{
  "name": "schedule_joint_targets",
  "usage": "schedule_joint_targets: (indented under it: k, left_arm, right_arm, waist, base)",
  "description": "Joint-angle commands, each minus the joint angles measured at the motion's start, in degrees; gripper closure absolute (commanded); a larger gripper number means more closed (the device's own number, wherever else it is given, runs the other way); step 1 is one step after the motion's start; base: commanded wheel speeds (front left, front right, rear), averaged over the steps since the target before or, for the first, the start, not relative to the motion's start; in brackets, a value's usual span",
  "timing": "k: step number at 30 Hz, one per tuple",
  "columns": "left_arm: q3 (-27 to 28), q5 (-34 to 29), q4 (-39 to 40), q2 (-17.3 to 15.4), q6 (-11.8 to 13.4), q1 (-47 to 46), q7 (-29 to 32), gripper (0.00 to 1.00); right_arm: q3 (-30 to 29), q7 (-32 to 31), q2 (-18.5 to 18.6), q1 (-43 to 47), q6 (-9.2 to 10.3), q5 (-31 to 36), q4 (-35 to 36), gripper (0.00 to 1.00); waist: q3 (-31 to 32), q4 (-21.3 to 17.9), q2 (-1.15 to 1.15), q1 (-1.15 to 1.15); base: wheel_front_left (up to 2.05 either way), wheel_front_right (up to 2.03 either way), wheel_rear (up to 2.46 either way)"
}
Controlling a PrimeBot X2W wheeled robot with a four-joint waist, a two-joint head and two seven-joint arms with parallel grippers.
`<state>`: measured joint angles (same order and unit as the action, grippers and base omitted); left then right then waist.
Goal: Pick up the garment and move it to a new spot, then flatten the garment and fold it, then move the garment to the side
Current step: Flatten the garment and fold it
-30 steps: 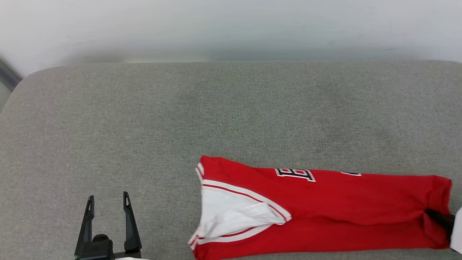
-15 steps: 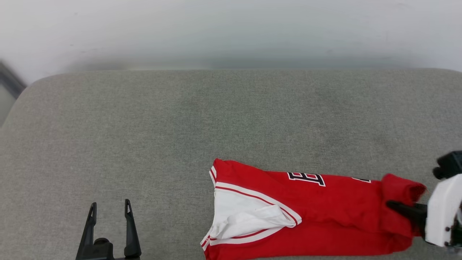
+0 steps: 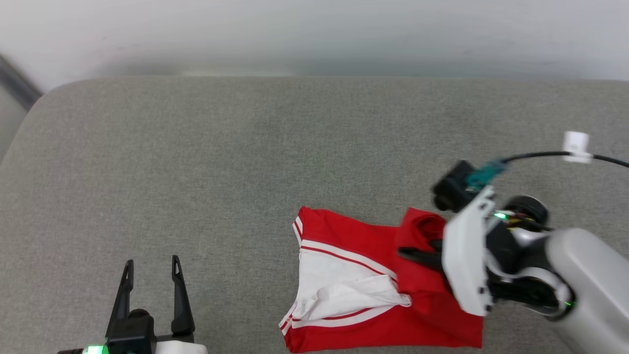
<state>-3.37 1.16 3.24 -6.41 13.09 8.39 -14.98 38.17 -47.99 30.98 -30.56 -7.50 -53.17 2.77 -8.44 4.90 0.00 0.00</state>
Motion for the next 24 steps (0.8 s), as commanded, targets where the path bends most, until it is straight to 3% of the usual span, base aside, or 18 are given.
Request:
schedule_joint_targets:
  k: [1,13,20,21,22,23,24]
  left_arm:
    - [-0.1,-0.5,0.1,0.4,-0.3,-0.9,-0.3,0.0]
    - [-0.7,-0.5,-0.3,1.3,-1.1,-3.7,-0.3,0.0]
    - [-1.0,-0.8,-0.4,1.7,-1.4,-3.9,-0.3,0.0]
    - [-1.0,-0.9,-0.3,1.8,-1.3,-3.7,-0.3,0.0]
    - [-1.1,-0.9,-0.3,1.8,-1.4,-3.4,-0.3,0.0]
    - [-1.1,-1.0,-0.2,1.8,-1.4,-3.1,-0.3,0.0]
    - [-1.2,-1.1,-0.2,1.7,-1.5,-2.7,-0.3,0.0]
  right_arm:
    - [2.5,0.2,-1.5,-2.8,0.03,1.5,-1.4,1.0]
    - [21.4,4.2,-8.9,-14.8,0.03,5.7,-18.1,1.0]
    - [27.2,9.4,-11.2,-17.5,0.03,3.3,-26.7,1.0]
    - [27.8,10.6,-11.1,-17.9,0.03,3.1,-26.8,0.75]
    - [28.4,11.8,-10.8,-18.5,0.03,2.7,-26.5,0.25]
    - [28.7,13.2,-10.4,-19.0,0.03,2.4,-26.0,0.0]
    - [28.8,14.9,-9.9,-19.5,0.03,2.0,-25.3,0.0]
  waist:
    - [-0.9,0.6,0.0,0.0]
    - [-4.5,2.8,0.0,0.0]
    - [-5.2,2.4,0.0,0.0]
    - [-5.0,2.3,0.0,0.0]
    - [-4.7,2.1,0.0,0.0]
    - [-4.3,1.9,0.0,0.0]
    - [-3.9,1.6,0.0,0.0]
  base:
    - [0.0,0.0,0.0]
    - [0.0,0.0,0.0]
    - [0.0,0.0,0.0]
    - [0.0,0.0,0.0]
    - [0.0,0.0,0.0]
    - [0.0,0.0,0.0]
    - [0.0,0.0,0.0]
